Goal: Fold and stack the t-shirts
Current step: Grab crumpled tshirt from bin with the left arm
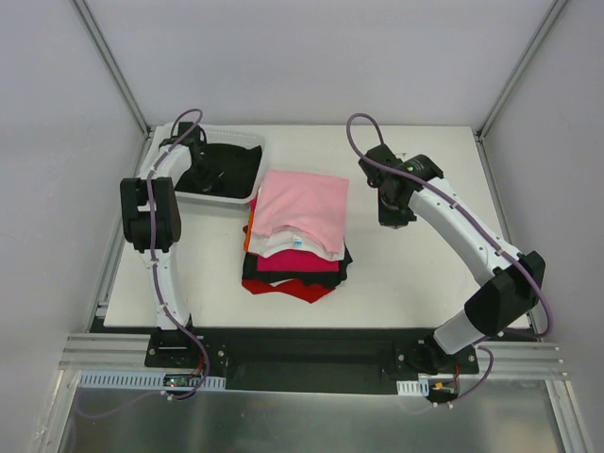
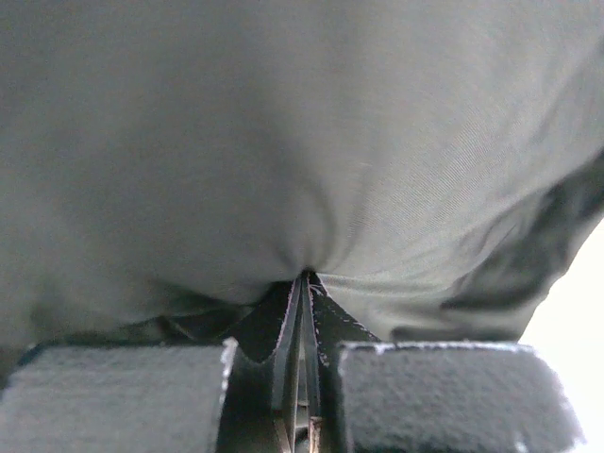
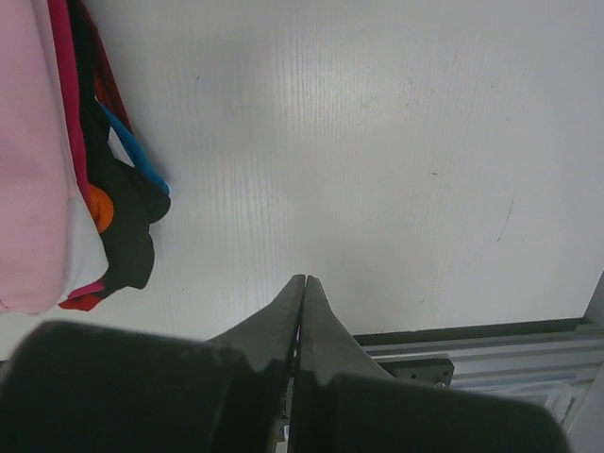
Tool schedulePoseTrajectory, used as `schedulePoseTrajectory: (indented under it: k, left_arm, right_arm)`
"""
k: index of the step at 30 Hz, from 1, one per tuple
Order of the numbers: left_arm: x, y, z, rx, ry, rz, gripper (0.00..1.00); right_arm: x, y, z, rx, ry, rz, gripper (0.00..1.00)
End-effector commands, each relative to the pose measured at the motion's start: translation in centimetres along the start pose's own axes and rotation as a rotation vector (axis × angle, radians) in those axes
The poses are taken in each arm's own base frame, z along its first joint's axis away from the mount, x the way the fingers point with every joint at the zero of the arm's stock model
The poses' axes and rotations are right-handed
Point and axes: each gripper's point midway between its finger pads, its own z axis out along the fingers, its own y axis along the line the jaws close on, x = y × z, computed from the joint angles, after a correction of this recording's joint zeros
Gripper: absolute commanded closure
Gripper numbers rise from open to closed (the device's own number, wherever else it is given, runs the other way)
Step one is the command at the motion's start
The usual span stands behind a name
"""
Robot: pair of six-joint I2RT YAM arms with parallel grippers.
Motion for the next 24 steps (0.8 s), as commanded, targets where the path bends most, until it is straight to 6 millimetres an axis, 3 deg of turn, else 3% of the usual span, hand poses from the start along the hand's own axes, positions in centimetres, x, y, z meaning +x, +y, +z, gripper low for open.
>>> schedulePoseTrajectory:
  k: [1,6,11,13,16,17,22,24]
  left_arm:
    - [1.8,7.2,-2.6,-0.164,0.056,-0.178,1.00]
    - [-0.5,13.5,-6.3,-0.348,0.011,-0.288,1.00]
    - [-1.9,18.2,-8.9,-0.465,0.014,-0.382,1.00]
    - [-3.7,19.7,-10.2,-0.507,-0.027,-0.398,1.00]
    - [-5.5,21.3,-11.0,-0.568,-0.031,-0.383,1.00]
    - [-6.9,21.5,-11.7,-0.567,-0.066,-0.388,1.00]
    - [-8.2,23.8,-12.5,-0.643,-0.049,-0.407,1.00]
    - [-8.3,22.6,-12.9,-0.619,-0.069,-0.374,1.00]
  right_arm:
    - [-1.2,0.9,-1.3,-0.029,-0.020,0.022,0.99]
    - [-1.7,1.2,-2.0,-0.039,-0.037,0.006,0.99]
    - [-1.6,1.0,-2.5,-0.046,-0.048,-0.010,0.99]
    - [-1.9,1.0,-2.9,-0.048,-0.056,-0.015,0.99]
    - [-2.2,0.9,-3.2,-0.048,-0.066,-0.022,0.99]
    - [-2.2,0.8,-3.3,-0.047,-0.064,-0.027,0.99]
    - [-2.0,0.8,-3.4,-0.047,-0.056,-0.044,0.99]
    - [-1.9,0.7,-3.3,-0.040,-0.056,-0.045,0.99]
